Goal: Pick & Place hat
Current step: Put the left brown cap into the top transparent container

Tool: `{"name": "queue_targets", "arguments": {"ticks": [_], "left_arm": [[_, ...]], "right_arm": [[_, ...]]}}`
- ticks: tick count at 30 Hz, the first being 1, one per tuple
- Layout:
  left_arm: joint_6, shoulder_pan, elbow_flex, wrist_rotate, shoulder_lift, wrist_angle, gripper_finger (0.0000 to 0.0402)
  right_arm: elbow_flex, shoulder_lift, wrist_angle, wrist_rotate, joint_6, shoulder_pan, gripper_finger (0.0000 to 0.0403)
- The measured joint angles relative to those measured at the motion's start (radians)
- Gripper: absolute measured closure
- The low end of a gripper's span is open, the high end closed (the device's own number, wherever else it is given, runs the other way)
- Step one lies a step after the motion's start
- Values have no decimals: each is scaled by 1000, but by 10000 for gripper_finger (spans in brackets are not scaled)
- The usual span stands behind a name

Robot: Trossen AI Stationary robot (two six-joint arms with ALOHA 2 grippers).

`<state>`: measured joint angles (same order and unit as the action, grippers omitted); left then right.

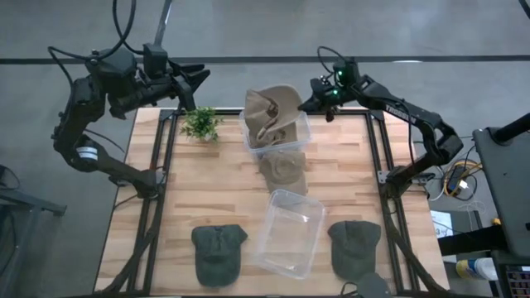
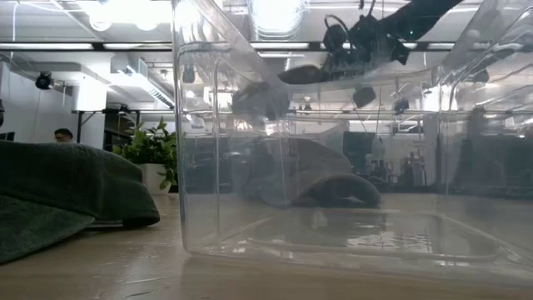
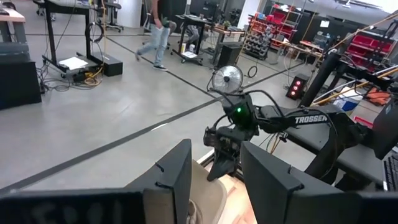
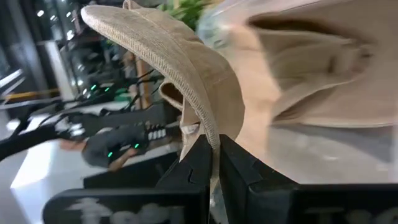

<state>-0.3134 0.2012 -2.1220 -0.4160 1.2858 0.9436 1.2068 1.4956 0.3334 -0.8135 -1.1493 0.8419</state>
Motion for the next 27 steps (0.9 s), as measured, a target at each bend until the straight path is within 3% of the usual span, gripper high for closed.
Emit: {"name": "queue_targets", "arguments": {"ticks": [14,27], "left_arm": [[48,0,0,0,-6,0,271],[51,0,0,-1,-16,0,271]], "right_arm": [[-160,0,-24,85,-34,-12,383],[-183,10,-22,105,21,-45,231]]}}
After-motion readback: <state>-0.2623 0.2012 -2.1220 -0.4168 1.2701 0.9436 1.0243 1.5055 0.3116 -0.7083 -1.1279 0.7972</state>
